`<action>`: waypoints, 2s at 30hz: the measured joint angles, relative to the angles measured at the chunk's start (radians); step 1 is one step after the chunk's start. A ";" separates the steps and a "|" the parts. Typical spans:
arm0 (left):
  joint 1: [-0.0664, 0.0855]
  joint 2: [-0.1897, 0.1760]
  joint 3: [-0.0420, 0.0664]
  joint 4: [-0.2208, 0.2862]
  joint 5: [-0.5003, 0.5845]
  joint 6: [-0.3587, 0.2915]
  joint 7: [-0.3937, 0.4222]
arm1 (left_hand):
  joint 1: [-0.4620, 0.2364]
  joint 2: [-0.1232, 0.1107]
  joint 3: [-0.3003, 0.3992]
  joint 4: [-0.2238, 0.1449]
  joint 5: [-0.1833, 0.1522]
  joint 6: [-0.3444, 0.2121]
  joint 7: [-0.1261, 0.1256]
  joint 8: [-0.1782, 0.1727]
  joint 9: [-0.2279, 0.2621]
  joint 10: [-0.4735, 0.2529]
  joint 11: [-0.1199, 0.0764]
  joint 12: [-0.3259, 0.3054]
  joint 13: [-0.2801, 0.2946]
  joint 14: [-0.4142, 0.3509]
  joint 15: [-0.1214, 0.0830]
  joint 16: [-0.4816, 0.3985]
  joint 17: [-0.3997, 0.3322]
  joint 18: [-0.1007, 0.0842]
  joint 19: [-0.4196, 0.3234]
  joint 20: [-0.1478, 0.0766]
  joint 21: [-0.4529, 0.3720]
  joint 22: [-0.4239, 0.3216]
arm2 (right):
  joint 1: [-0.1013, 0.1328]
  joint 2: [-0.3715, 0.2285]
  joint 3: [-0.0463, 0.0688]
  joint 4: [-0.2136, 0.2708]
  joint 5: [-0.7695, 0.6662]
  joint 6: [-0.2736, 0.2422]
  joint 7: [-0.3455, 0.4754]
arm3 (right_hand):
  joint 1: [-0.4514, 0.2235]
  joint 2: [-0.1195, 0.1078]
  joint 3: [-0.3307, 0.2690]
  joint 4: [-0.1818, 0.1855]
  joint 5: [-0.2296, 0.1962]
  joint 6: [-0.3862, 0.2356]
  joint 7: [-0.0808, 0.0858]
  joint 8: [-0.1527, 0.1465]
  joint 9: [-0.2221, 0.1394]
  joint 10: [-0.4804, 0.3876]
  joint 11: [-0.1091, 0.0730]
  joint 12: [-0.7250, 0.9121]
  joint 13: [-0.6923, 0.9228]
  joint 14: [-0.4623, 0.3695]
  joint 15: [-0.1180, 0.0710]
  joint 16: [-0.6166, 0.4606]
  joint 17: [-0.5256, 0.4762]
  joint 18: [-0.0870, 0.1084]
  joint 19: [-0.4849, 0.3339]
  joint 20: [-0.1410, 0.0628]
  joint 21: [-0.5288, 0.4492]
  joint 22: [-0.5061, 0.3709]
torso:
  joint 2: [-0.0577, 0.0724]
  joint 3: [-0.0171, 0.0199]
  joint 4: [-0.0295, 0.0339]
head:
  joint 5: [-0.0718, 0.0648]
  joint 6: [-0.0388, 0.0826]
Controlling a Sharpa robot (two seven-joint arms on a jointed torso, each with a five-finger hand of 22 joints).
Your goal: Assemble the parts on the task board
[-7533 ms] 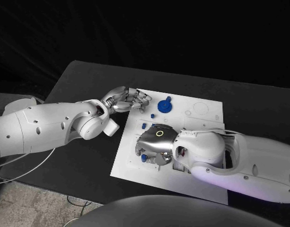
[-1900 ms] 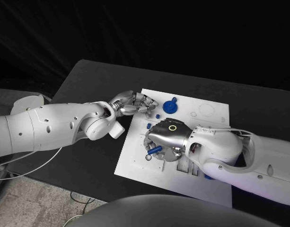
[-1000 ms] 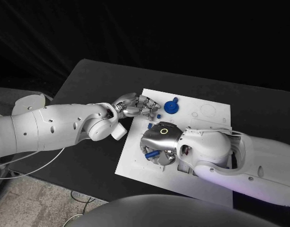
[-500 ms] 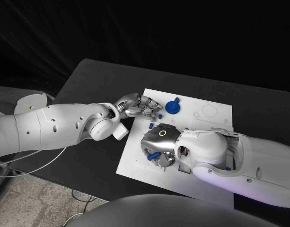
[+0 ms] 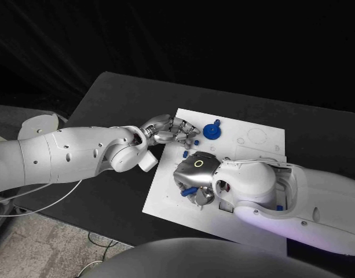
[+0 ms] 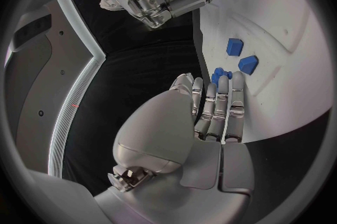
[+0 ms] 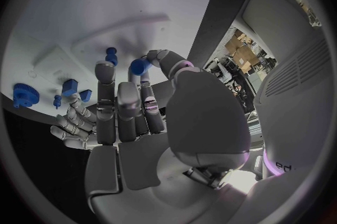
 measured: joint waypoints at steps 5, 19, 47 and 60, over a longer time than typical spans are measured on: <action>0.000 0.001 0.000 0.000 0.000 0.003 -0.001 | 0.000 0.000 0.000 0.000 0.000 0.000 0.000 0.000 -0.001 0.000 0.000 0.000 0.000 0.000 0.000 0.000 0.000 0.000 0.000 0.000 0.000 0.000 | 0.000 0.002 0.000 0.007 -0.015 0.010 -0.019 | -0.006 -0.006 0.016 0.000 -0.020 -0.008 -0.008 -0.014 -0.007 0.003 0.003 0.003 0.000 0.001 0.000 0.007 0.016 0.000 0.000 0.000 0.004 0.000 | 0.000 0.0000 0.0000 | 0.002 0.000; 0.000 0.005 0.000 -0.002 0.001 0.013 -0.006 | 0.004 0.004 0.000 0.000 0.000 0.000 0.000 0.000 -0.001 0.000 0.000 0.000 0.000 0.000 0.000 0.004 0.000 0.000 0.000 0.000 0.000 0.000 | 0.000 0.004 -0.001 0.035 -0.047 0.044 -0.066 | -0.013 -0.013 0.027 0.000 -0.073 -0.027 -0.032 -0.031 -0.006 0.047 0.047 0.097 0.000 0.041 -0.011 0.041 0.072 0.000 0.027 -0.001 0.051 0.000 | 0.000 0.0001 0.0000 | 0.015 0.000; 0.000 0.007 0.000 -0.005 0.001 0.026 -0.016 | 0.004 0.004 0.000 0.000 0.000 0.000 0.000 0.000 -0.001 0.000 0.000 0.000 -0.001 0.000 0.000 0.004 0.000 0.001 0.000 0.000 0.000 0.000 | 0.001 -0.017 -0.001 0.035 -0.036 0.043 -0.064 | -0.009 0.007 0.028 -0.018 -0.175 -0.055 -0.027 -0.012 0.048 0.048 -0.069 -0.192 0.393 0.005 -0.002 -0.051 -0.046 0.000 0.016 0.002 -0.045 0.000 | 0.001 0.0003 0.0001 | 0.025 0.000; 0.000 0.004 0.000 -0.005 0.002 0.028 -0.020 | 0.004 0.004 0.000 0.000 0.000 0.000 0.000 0.000 -0.001 0.000 0.000 0.000 -0.001 0.000 0.000 0.004 0.000 0.009 0.000 0.000 0.000 -0.001 | 0.000 -0.066 -0.001 0.008 0.012 -0.108 0.011 | 0.013 0.039 0.013 -0.025 -0.212 -0.005 -0.037 0.033 0.066 0.030 -0.044 -0.341 0.285 0.004 0.007 -0.060 -0.052 0.000 0.022 0.008 -0.046 0.000 | 0.001 0.0007 -0.0006 | 0.018 0.000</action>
